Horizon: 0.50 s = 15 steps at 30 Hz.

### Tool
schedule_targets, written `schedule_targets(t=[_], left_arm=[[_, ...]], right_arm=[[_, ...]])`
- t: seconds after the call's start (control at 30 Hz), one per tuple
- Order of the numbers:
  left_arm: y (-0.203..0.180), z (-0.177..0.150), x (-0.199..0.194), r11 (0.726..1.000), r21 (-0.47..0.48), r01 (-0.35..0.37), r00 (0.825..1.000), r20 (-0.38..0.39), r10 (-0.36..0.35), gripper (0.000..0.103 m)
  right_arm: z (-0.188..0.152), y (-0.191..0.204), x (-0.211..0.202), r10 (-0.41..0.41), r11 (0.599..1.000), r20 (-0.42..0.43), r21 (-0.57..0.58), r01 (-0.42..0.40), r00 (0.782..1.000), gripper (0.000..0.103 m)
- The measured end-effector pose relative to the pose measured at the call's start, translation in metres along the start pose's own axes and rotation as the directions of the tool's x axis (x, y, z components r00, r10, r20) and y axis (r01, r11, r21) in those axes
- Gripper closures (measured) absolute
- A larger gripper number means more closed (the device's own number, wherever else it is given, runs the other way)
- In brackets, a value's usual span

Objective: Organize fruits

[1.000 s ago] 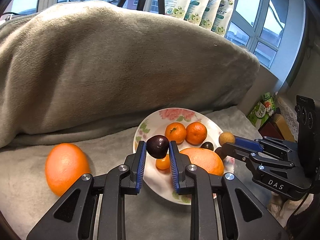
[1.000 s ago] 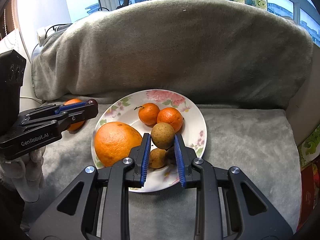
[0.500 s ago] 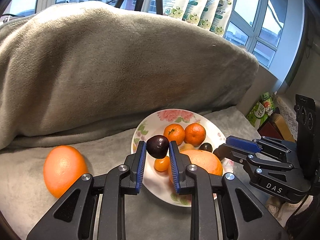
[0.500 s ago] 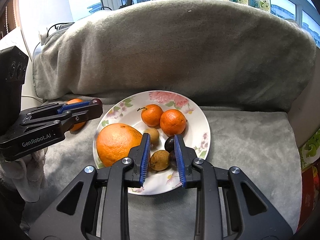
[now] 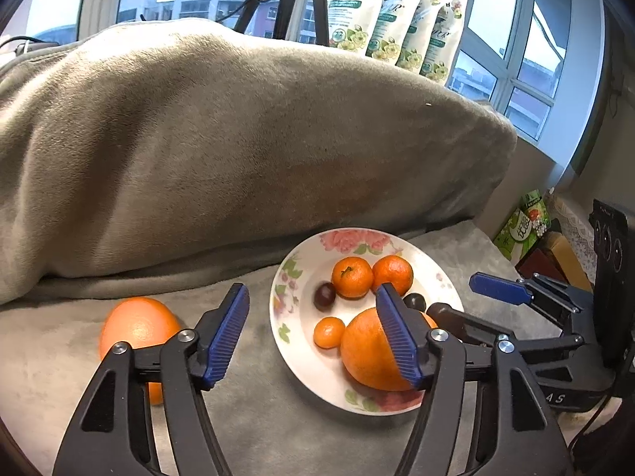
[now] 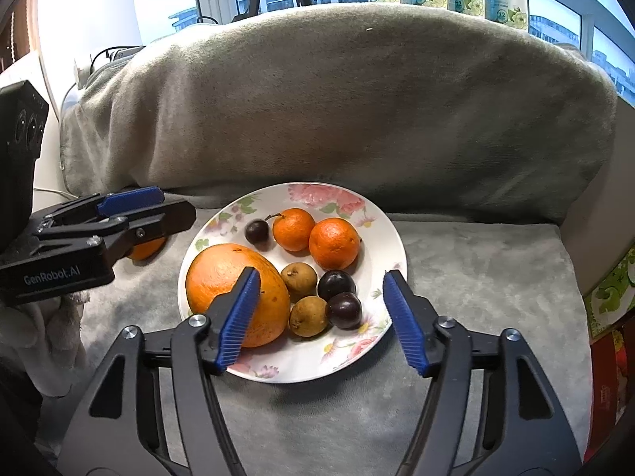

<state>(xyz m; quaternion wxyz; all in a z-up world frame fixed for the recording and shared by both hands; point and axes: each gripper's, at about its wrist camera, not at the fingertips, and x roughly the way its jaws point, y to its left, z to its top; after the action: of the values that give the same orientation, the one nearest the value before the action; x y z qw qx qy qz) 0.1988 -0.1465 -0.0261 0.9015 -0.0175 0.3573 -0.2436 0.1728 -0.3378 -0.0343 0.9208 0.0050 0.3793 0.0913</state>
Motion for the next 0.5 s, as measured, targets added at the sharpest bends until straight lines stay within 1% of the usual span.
schedule_targets(t=[0.03,0.1,0.13,0.17,0.23,0.3,0.33,0.5], left_arm=[[-0.001,0.000,0.000,1.000,0.000,-0.001,1.000,0.001,0.001,0.031],[-0.002,0.000,-0.001,1.000,0.002,0.000,1.000,0.001,0.000,0.030],[-0.003,0.000,-0.001,1.000,0.005,0.003,1.000,-0.001,-0.003,0.030],[-0.003,-0.001,-0.002,1.000,0.006,0.003,1.000,-0.002,-0.003,0.030],[-0.004,0.000,-0.002,1.000,0.006,0.004,1.000,-0.005,-0.004,0.028],[-0.005,0.000,-0.004,1.000,0.003,-0.003,1.000,-0.005,0.003,0.023],[-0.005,0.000,-0.005,1.000,0.000,-0.006,1.000,-0.004,0.006,0.023],[-0.003,0.000,-0.009,1.000,-0.008,-0.020,1.000,0.000,0.020,0.023]], right_arm=[[0.000,0.000,0.000,0.000,1.000,0.000,-0.001,0.000,1.000,0.033],[0.000,0.001,-0.001,-0.003,1.000,0.000,-0.005,0.003,1.000,0.029],[-0.001,0.002,-0.002,-0.003,1.000,0.002,-0.008,0.003,1.000,0.022],[0.000,0.002,-0.002,-0.002,1.000,0.004,-0.010,0.002,1.000,0.019],[-0.001,0.004,-0.003,-0.005,1.000,0.009,-0.016,0.005,1.000,0.017],[-0.001,0.007,-0.004,-0.009,1.000,0.013,-0.024,0.009,1.000,0.012],[-0.001,0.008,-0.005,-0.011,1.000,0.015,-0.026,0.011,1.000,0.010],[0.000,0.014,-0.004,-0.016,0.999,0.011,-0.046,0.016,1.000,0.010]])
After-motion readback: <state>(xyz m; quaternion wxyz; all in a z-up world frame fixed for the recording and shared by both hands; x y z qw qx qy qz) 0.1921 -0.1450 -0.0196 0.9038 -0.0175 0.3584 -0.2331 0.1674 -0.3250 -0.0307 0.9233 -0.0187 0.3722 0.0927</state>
